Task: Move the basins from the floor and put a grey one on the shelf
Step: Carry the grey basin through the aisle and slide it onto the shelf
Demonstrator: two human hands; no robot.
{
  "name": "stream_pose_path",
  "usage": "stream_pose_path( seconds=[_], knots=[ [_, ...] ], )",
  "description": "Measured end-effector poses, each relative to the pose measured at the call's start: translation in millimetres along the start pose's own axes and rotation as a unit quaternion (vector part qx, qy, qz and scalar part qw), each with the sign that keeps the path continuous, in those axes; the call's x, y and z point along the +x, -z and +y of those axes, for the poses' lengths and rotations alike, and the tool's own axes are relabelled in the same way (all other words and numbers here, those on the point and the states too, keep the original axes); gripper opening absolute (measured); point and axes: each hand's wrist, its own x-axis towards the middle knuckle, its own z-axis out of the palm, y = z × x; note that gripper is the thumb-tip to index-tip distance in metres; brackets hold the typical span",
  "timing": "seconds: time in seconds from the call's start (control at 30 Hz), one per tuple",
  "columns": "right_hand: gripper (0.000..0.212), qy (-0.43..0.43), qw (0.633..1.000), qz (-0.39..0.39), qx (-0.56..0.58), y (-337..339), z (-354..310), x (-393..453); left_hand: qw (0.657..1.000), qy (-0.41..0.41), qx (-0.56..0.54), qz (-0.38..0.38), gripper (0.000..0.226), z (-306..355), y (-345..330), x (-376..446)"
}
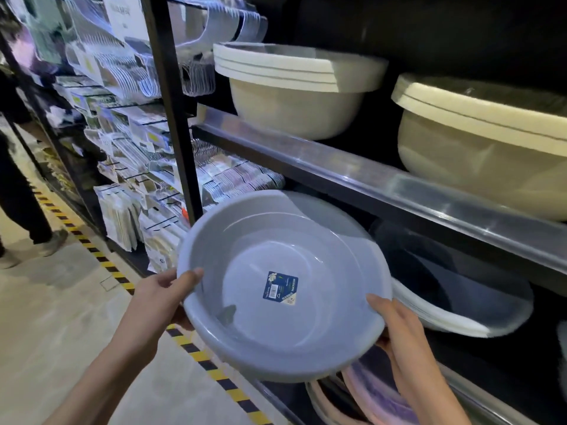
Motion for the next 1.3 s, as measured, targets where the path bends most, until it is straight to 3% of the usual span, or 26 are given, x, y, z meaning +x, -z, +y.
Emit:
stream_pose_path(
  seconds=[0.17, 0.3, 0.4, 0.53, 0.67, 0.77, 1.07, 1.3],
  knots=[
    [0.020, -0.001, 0.999, 0.050, 0.015, -20.9, 2.1, 41.3, 0.999, 0.012, -0.024, -0.046, 0.036, -1.9, -3.4, 60.7],
    [0.019, 0.016, 0.996, 0.089, 0.023, -45.6, 6.7, 58.1, 0.996, 0.011, -0.028, -0.089, 0.029, -8.2, 0.1, 123.0],
    [0.015, 0.039, 0.991, 0.126, 0.019, -64.9, 8.9, 67.3, 0.992, 0.011, -0.021, -0.123, 0.041, -10.3, 1.4, 164.0],
    [0.022, 0.055, 0.986, 0.158, 0.018, -89.3, 13.0, 78.0, 0.986, 0.004, -0.042, -0.164, 0.024, -10.2, -2.6, 214.7],
    [0.027, 0.064, 0.978, 0.194, 0.044, -106.3, 14.8, 87.9, 0.972, 0.017, -0.059, -0.227, 0.036, -10.1, -11.0, 248.9],
    [0.027, 0.063, 0.972, 0.225, 0.035, -112.1, 12.5, 95.4, 0.964, 0.038, -0.072, -0.255, 0.023, -8.4, -16.8, 270.4],
    [0.044, 0.021, 0.949, 0.314, 0.026, -103.0, 10.9, 135.8, 0.956, 0.049, -0.053, -0.283, 0.034, -8.7, -47.4, 317.7],
    [0.039, 0.000, 0.941, 0.336, 0.050, -99.8, 8.5, 156.5, 0.962, 0.042, -0.033, -0.267, 0.031, -13.9, -59.7, 335.6]
  ],
)
